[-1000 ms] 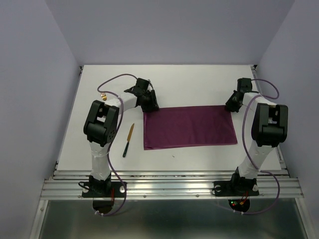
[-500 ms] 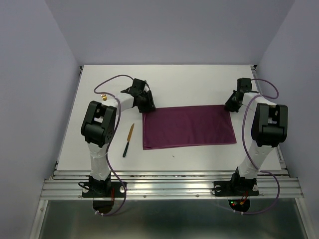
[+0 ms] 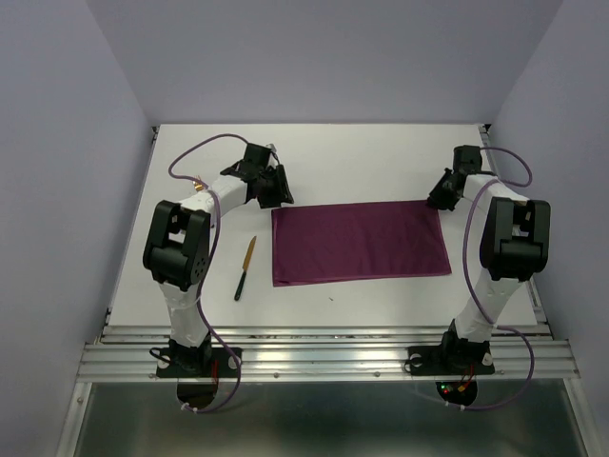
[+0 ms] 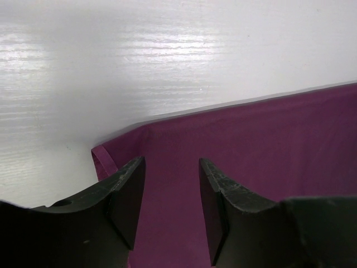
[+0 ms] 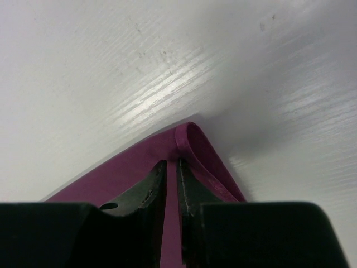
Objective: Fold the napkin into a case and place the utensils inside
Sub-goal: Smooth out the rectangle-folded napkin at the center of the board.
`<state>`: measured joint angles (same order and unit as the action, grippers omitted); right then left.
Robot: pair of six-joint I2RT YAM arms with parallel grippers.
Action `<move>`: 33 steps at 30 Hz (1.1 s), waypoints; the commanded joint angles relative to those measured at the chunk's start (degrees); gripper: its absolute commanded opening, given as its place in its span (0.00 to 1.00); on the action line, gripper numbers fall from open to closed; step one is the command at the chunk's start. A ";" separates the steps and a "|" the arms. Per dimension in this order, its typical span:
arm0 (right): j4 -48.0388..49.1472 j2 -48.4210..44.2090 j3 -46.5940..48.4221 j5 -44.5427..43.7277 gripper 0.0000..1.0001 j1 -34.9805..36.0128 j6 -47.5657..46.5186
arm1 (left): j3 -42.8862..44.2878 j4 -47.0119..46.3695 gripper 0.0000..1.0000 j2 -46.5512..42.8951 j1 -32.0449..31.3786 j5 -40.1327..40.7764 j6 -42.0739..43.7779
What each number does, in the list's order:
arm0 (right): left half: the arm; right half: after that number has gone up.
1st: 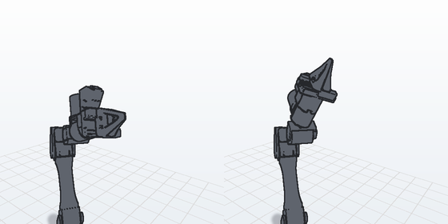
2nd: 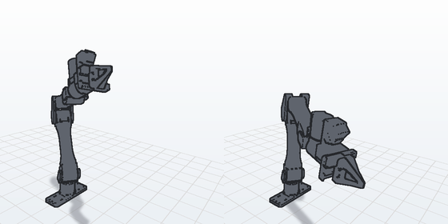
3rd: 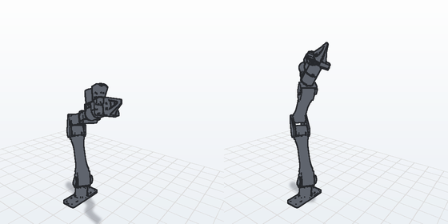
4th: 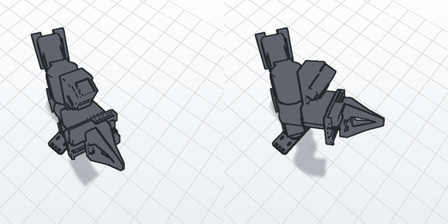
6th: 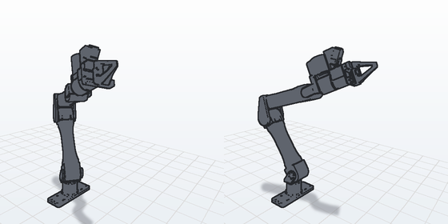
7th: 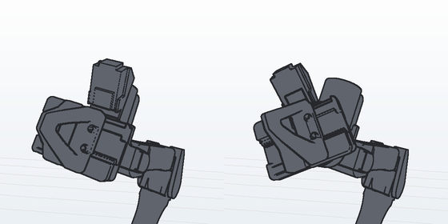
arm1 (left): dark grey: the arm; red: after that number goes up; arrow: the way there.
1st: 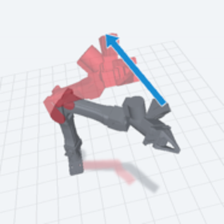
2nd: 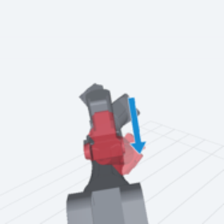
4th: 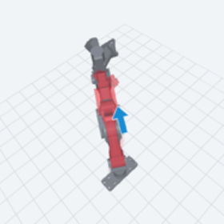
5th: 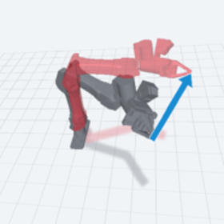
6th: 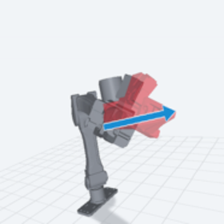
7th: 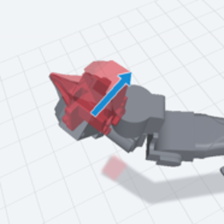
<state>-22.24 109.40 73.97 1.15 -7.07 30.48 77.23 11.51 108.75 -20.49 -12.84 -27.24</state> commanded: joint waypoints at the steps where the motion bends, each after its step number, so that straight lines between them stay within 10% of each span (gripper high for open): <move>1: 0.44 -2.70 3.10 1.49 0.18 -0.31 0.81 | -0.15 1.41 0.54 -0.38 0.71 -0.08 1.76; 33: 0.88 3.27 1.79 -7.30 0.18 -0.31 1.77 | -4.54 -0.34 0.52 3.39 1.15 1.42 2.99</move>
<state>-22.24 112.12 75.70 -3.77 -7.07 31.53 73.84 11.27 111.90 -19.86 -11.62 -25.76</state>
